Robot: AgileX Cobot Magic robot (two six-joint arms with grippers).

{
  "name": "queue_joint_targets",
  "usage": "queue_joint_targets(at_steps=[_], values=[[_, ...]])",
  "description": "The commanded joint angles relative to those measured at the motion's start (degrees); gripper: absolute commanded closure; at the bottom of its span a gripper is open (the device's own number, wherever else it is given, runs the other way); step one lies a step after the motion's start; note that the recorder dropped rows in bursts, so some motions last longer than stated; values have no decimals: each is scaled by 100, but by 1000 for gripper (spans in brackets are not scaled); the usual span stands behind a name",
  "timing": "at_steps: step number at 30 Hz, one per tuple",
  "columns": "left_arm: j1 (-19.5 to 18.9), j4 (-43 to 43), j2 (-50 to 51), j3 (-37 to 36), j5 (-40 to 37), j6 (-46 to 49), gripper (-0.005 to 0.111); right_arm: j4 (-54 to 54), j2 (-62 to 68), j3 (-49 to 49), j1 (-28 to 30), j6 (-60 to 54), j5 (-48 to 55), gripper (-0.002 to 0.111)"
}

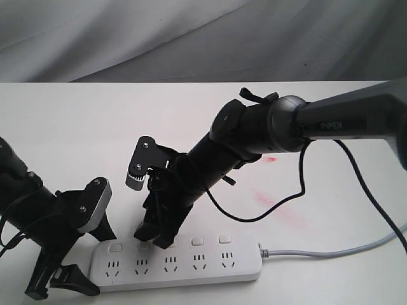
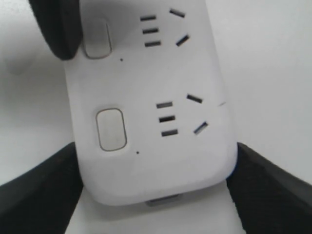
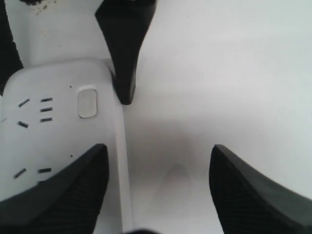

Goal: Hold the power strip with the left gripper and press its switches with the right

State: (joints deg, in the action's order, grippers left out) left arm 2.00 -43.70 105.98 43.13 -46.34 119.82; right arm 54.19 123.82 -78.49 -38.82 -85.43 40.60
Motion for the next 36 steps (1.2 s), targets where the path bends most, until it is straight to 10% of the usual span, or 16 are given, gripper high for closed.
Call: queue_joint_targets(at_steps=[1,36], values=[[28,109,14,-26,134,13,64,17,-13,6,3,17,212,52],[28,109,14,-26,134,13,64,-585,242,6,-10,345,49,52]])
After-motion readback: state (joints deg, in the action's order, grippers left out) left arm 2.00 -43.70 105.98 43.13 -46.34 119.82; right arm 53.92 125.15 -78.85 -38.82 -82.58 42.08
